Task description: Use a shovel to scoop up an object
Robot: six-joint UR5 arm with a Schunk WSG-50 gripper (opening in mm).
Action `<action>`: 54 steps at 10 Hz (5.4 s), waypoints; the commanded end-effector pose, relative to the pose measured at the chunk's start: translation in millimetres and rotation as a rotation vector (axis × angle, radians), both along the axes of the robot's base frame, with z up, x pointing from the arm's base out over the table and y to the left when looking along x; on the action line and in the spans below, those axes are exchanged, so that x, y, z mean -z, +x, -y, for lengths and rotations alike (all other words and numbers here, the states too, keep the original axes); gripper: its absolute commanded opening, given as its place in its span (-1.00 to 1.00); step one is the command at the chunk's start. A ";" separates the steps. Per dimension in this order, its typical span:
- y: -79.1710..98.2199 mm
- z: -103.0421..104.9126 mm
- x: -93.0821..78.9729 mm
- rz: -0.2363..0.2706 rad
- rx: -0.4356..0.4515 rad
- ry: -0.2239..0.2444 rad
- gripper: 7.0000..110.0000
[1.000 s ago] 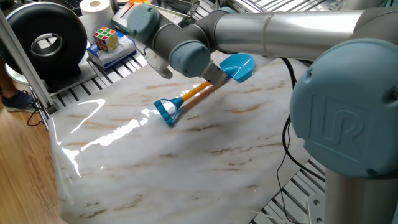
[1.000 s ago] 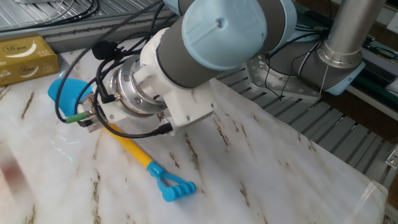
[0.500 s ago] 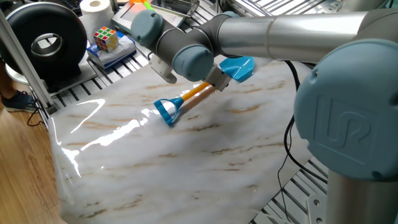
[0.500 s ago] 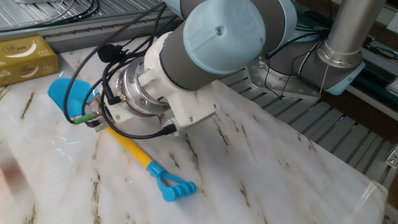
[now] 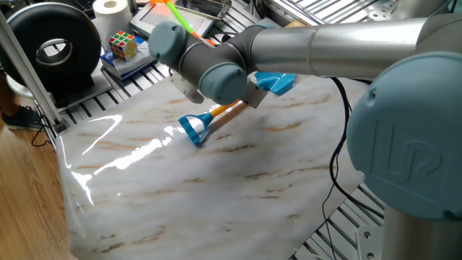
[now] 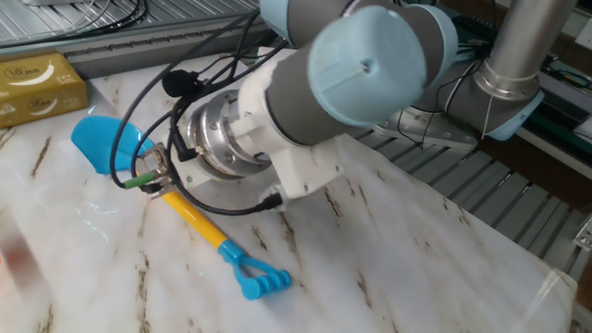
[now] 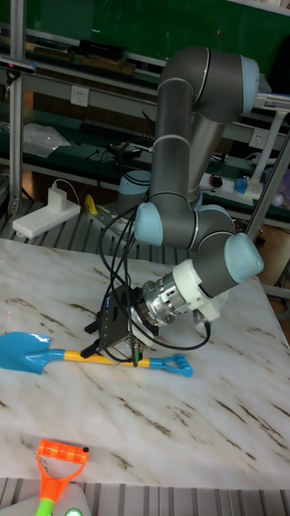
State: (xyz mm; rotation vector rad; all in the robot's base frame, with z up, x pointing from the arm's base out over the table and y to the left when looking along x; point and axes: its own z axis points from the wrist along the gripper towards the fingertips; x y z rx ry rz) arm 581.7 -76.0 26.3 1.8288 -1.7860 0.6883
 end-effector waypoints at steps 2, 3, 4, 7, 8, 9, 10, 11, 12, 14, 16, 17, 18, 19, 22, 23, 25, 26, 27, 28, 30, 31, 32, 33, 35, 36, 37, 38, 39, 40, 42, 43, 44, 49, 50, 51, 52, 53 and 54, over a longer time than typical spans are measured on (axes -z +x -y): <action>4.4 -2.0 1.1 0.036 0.004 -0.013 -0.28; 6.0 -3.3 3.5 0.043 0.012 -0.007 -0.28; 8.2 -3.2 5.2 0.046 0.014 -0.007 -0.28; 10.6 -0.6 10.2 0.032 0.008 -0.009 -0.28; 10.4 -1.9 11.5 0.034 0.014 -0.001 -0.28; 10.3 -3.2 11.2 0.039 0.020 0.002 -0.28; 10.6 -4.2 12.3 0.044 0.022 0.009 -0.28; 11.1 -4.3 12.4 0.045 0.021 0.009 -0.28; 11.1 -4.2 12.4 0.045 0.021 0.009 -0.28; 10.1 -4.9 12.3 0.054 0.032 0.015 -0.28; 11.2 -5.5 12.6 0.061 0.034 0.019 -0.28; 10.8 -5.7 12.1 0.065 0.039 0.025 -0.28; 10.7 -7.1 12.6 0.069 0.042 0.038 -0.28; 10.4 -8.3 13.3 0.071 0.044 0.045 -0.28; 11.7 -8.8 11.1 0.090 0.047 0.063 -0.28; 13.2 -9.8 8.6 0.088 0.041 0.092 -0.28; 19.4 -12.7 4.6 0.072 0.026 0.174 -0.28; 20.4 -12.6 3.9 0.073 0.028 0.197 -0.28; 20.0 -13.5 6.3 0.070 0.029 0.225 -0.28; 20.6 -16.9 11.1 0.070 0.031 0.269 -0.28; 19.9 -25.3 14.6 0.057 0.045 0.373 -0.28; 18.5 -28.4 14.0 0.050 0.051 0.408 -0.28; 18.4 -28.7 13.0 0.048 0.052 0.426 -0.28; 18.3 -29.6 13.5 0.044 0.047 0.454 -0.28; 18.7 -30.5 14.3 0.041 0.041 0.501 -0.28; 19.7 -29.2 12.6 0.043 0.034 0.510 -0.28; 20.5 -27.0 11.9 0.047 0.032 0.515 -0.28; 20.4 -24.9 14.1 0.048 0.035 0.524 0.15; 18.4 -25.3 19.0 0.042 0.038 0.550 0.15; 16.6 -26.8 25.2 0.034 0.030 0.587 0.15; 8.8 -27.0 32.7 0.007 0.025 0.640 0.15; 6.1 -26.2 30.8 -0.010 0.012 0.641 0.15; 5.4 -28.8 30.1 -0.018 -0.002 0.657 -0.28; 5.4 -25.9 27.3 -0.027 -0.033 0.666 -0.28; 6.6 -24.8 27.3 -0.023 -0.035 0.661 -0.28; 7.7 -22.5 27.2 -0.021 -0.041 0.652 -0.28; 9.7 -19.3 27.1 -0.014 -0.045 0.639 -0.28; 12.2 -19.4 27.5 -0.005 -0.048 0.639 -0.28; 12.2 -23.8 27.7 -0.004 -0.046 0.657 -0.28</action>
